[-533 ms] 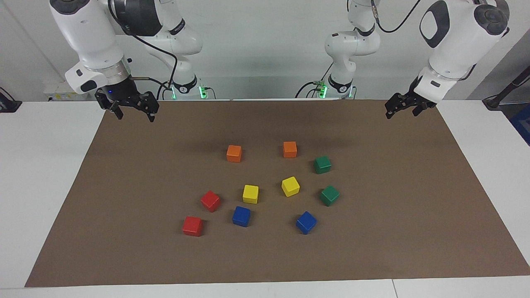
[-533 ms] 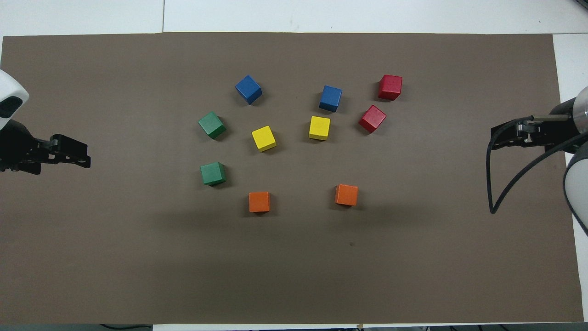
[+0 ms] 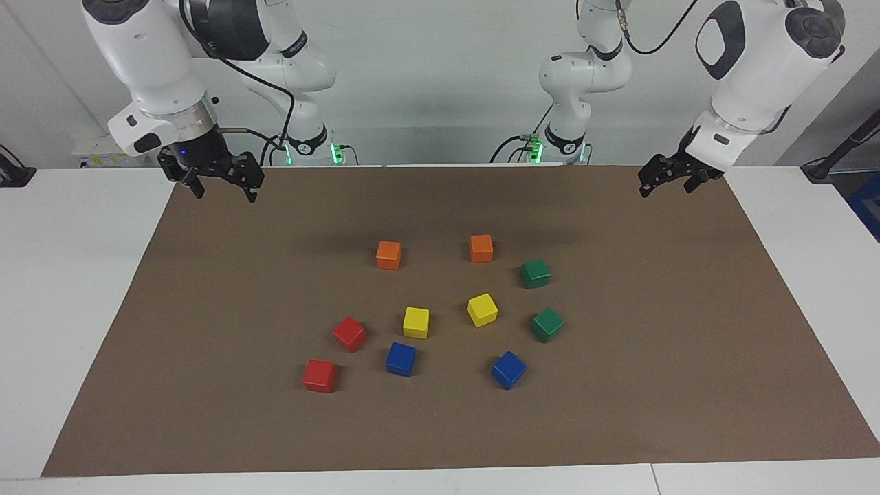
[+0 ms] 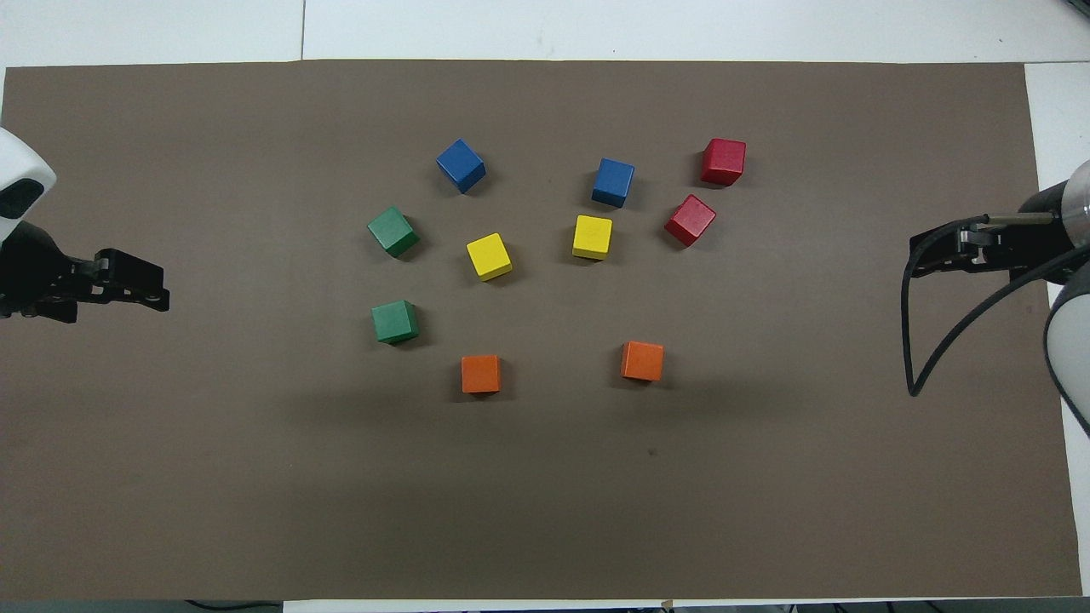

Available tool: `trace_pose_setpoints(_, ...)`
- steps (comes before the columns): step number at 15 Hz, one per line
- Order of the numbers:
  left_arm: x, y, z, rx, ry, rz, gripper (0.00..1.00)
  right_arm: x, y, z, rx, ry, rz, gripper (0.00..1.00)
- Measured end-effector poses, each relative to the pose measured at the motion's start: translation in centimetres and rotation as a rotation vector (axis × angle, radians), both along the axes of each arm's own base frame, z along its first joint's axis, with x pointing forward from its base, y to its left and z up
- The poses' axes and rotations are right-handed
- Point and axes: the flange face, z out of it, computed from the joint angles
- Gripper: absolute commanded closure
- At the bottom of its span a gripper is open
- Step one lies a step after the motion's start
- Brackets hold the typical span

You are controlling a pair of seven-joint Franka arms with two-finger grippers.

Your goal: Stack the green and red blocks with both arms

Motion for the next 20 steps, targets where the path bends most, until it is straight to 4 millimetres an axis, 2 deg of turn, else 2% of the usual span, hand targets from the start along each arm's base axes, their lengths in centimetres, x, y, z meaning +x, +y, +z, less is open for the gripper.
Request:
trace_pose_setpoints(3,0.1,-0.1,0.1,0.000,-0.009,-0.001,0.00,0.0,0.3,0.0,0.005,-0.003,-0.072,0.00)
trace_pose_setpoints(4,0.2,-0.2,0.1,-0.001,-0.016,-0.003,0.00,0.0,1.0,-0.1,0.012,-0.004,-0.116,0.00)
trace_pose_setpoints(5,0.3,-0.3,-0.1,-0.001,-0.027,-0.005,0.00,0.1,2.2,-0.1,0.015,-0.017,-0.155,0.00)
trace_pose_setpoints(7,0.8,-0.9,-1.1,-0.002,-0.044,0.010,0.00,0.6,6.0,-1.1,0.024,-0.068,-0.255,0.00)
trace_pose_setpoints(8,1.3,-1.9,-2.0,-0.001,-0.048,0.037,0.00,1.1,7.7,-2.4,0.027,-0.076,-0.313,0.00)
trace_pose_setpoints(10,2.0,-6.6,-4.9,0.008,-0.053,0.106,0.00,3.0,10.7,-6.4,0.033,-0.087,-0.440,0.00)
trace_pose_setpoints(12,1.7,-12.4,-9.0,0.007,-0.075,0.108,0.00,5.5,12.9,-11.7,0.039,-0.095,-0.548,0.00)
trace_pose_setpoints(14,0.6,-16.2,-13.2,0.004,-0.091,0.117,0.00,7.6,14.0,-16.8,0.041,-0.096,-0.603,0.00)
trace_pose_setpoints(15,0.1,-17.1,-15.0,0.000,-0.102,0.123,0.00,8.4,14.2,-18.9,0.036,-0.089,-0.614,0.00)
trace_pose_setpoints(17,-0.9,-18.2,-18.5,0.001,-0.100,0.115,0.00,9.9,14.8,-21.9,0.029,-0.077,-0.611,0.00)
trace_pose_setpoints(20,-1.3,-18.6,-22.2,0.004,-0.088,0.114,0.00,11.6,17.0,-24.4,0.028,-0.074,-0.587,0.00)
